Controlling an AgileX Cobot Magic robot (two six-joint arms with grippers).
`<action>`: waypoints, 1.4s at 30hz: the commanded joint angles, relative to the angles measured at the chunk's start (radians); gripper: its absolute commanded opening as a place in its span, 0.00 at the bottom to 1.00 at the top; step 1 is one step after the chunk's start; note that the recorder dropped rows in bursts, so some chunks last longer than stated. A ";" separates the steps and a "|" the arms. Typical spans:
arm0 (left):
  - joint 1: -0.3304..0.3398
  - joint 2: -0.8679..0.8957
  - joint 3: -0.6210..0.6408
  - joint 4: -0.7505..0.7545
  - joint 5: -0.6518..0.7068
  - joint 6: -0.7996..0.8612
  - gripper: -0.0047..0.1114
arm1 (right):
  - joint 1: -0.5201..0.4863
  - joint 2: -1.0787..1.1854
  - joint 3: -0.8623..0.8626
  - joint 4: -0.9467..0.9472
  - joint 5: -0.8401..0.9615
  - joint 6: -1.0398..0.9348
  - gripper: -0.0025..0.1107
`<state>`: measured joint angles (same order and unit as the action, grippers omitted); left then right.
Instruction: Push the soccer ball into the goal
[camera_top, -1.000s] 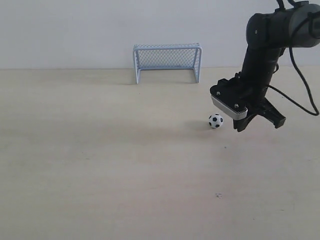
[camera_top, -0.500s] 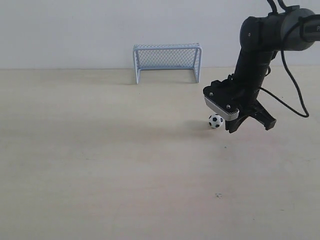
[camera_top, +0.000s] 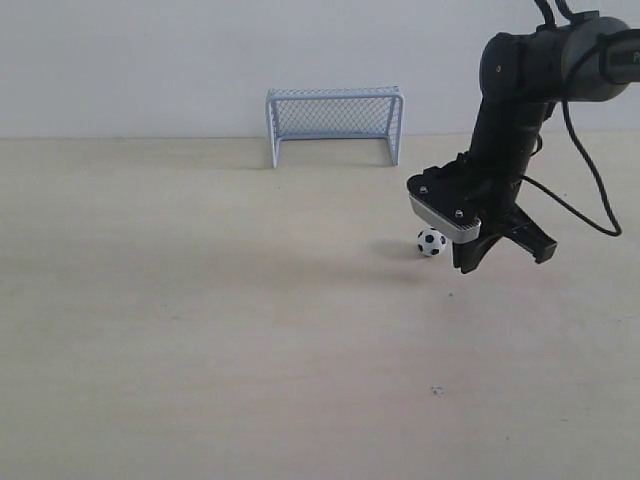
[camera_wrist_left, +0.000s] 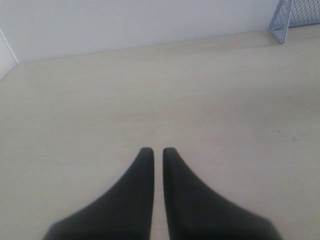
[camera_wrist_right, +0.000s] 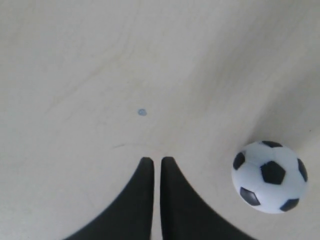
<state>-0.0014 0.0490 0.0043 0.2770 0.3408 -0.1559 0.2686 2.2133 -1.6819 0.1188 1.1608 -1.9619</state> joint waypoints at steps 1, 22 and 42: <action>-0.008 0.005 -0.004 0.000 -0.003 -0.009 0.09 | 0.002 -0.002 -0.006 0.005 0.036 -0.007 0.02; -0.008 0.005 -0.004 0.000 -0.003 -0.009 0.09 | 0.020 -0.032 -0.006 0.251 -0.177 0.095 0.02; -0.008 0.005 -0.004 0.000 -0.003 -0.009 0.09 | -0.029 -0.240 -0.006 0.188 0.060 0.199 0.02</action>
<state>-0.0014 0.0490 0.0043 0.2770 0.3408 -0.1559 0.2462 2.0036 -1.6841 0.3093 1.2087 -1.7857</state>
